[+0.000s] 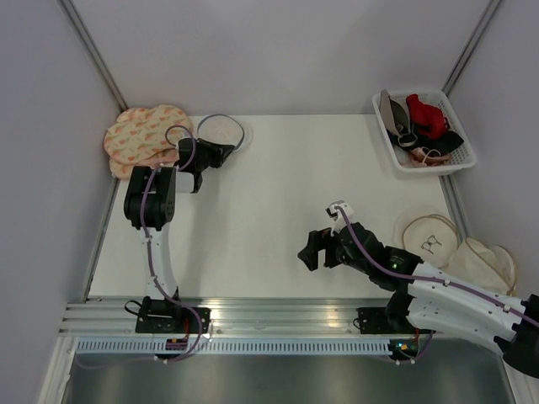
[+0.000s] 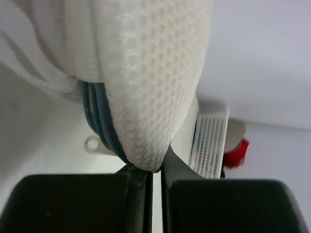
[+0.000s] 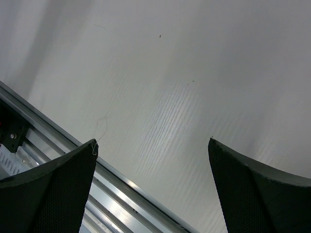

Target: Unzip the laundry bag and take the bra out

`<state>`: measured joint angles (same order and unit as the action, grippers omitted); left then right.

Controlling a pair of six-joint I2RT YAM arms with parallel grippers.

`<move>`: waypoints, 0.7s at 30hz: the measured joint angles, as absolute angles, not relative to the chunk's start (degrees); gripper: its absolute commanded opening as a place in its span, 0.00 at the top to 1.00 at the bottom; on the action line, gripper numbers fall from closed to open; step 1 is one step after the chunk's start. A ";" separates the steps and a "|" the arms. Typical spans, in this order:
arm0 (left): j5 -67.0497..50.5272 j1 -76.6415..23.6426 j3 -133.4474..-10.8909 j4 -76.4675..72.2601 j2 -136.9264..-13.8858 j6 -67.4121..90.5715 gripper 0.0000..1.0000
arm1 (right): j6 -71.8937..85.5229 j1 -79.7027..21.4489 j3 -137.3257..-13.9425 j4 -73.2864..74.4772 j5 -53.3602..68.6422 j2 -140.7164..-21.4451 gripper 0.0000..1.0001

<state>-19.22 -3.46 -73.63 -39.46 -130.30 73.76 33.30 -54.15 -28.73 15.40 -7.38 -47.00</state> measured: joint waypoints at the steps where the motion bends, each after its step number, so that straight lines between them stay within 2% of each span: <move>1: -19.86 -4.27 -70.30 -39.59 -127.22 72.25 0.98 | 33.30 -54.15 -28.77 15.11 -7.92 -47.00 0.02; 7: -16.16 -12.56 -43.48 -40.73 -106.32 65.39 0.98 | 33.28 -54.15 -31.75 13.76 -12.51 -49.87 0.02; 9: -12.08 -19.94 -33.74 -41.80 -97.41 65.04 0.98 | 33.69 -54.15 -33.39 12.45 -14.20 -52.07 0.02; 13: -3.44 -32.29 -18.35 -42.76 -88.66 66.26 0.98 | 36.80 -54.15 -35.00 8.60 -16.69 -56.58 0.02; 17: 4.34 -38.33 -10.66 -42.94 -80.18 68.27 0.98 | 43.29 -54.15 -33.63 3.97 -17.85 -57.74 0.02; 21: 10.39 -40.21 -7.92 -41.56 -70.08 69.65 0.98 | 51.48 -53.65 -27.79 -3.29 -16.64 -56.14 0.02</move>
